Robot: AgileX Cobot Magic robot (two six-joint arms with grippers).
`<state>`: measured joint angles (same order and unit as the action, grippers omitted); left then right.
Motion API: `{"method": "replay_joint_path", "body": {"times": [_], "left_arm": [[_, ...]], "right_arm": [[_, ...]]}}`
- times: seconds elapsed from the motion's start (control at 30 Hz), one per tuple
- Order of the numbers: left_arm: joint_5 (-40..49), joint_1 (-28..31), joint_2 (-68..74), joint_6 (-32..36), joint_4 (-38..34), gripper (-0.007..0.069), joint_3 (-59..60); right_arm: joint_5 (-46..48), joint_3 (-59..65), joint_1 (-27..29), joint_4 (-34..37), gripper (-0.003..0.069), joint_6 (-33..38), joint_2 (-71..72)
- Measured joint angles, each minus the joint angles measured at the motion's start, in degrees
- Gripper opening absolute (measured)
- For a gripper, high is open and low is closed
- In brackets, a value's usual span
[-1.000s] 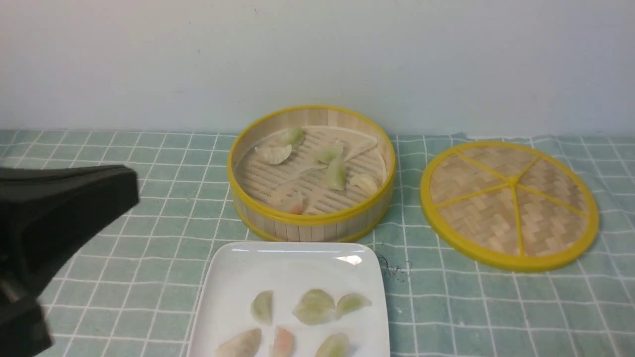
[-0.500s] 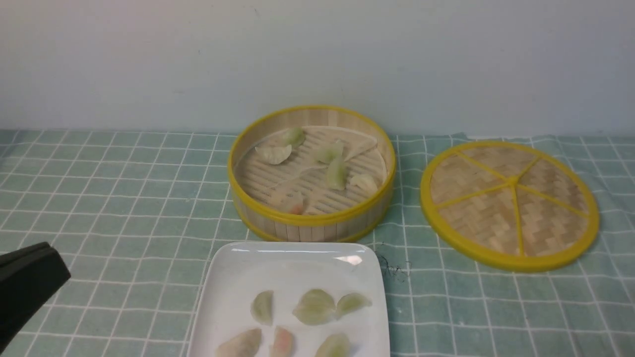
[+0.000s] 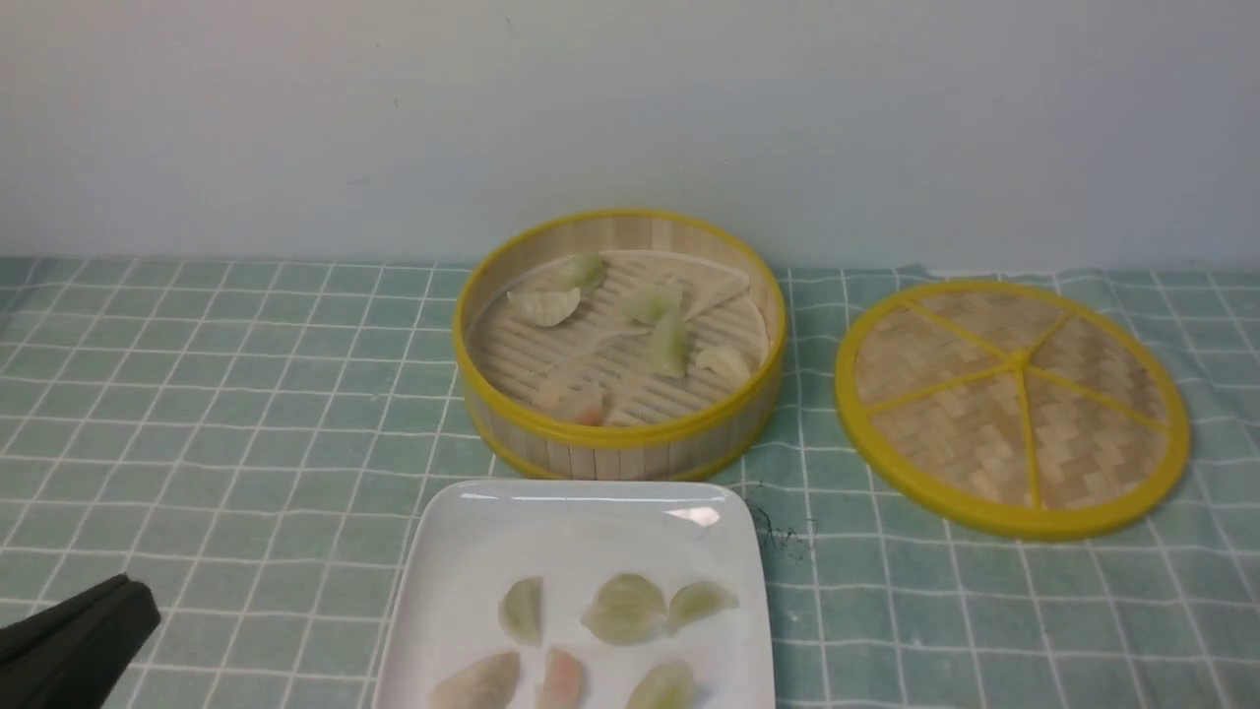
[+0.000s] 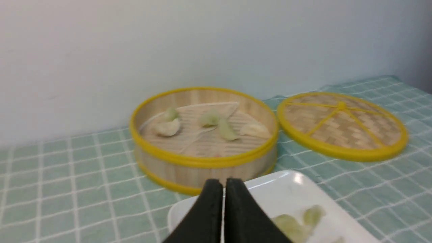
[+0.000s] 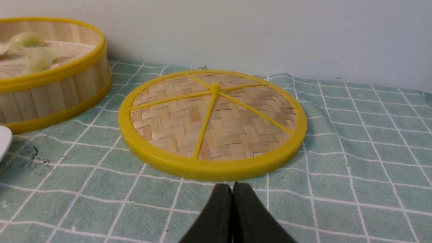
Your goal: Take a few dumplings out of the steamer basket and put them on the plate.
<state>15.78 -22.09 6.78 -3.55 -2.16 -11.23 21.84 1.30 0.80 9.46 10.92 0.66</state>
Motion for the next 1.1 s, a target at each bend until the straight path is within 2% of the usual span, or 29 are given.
{"method": "replay_joint_path", "body": {"times": [0.2, 0.3, 0.5, 1.1], "left_arm": [[-1.4, 17.1, -7.3, 0.5, -3.0, -0.0006, 12.1], [0.5, 20.6, -7.4, 0.5, -2.7, -0.0006, 12.8], [5.3, 21.5, -7.4, 1.5, 0.5, -0.0006, 12.9], [5.3, 21.5, -7.4, 2.4, 0.6, -0.0006, 12.9]], "right_arm": [[0.1, 0.0, 0.0, 0.0, -0.0013, 0.0, 0.0], [0.1, 0.0, 0.0, -0.1, -0.0013, 0.0, 0.0], [0.1, 0.0, 0.0, -0.1, -0.0013, 0.1, 0.0], [0.1, 0.0, 0.0, 0.0, -0.0013, 0.1, 0.0]]}}
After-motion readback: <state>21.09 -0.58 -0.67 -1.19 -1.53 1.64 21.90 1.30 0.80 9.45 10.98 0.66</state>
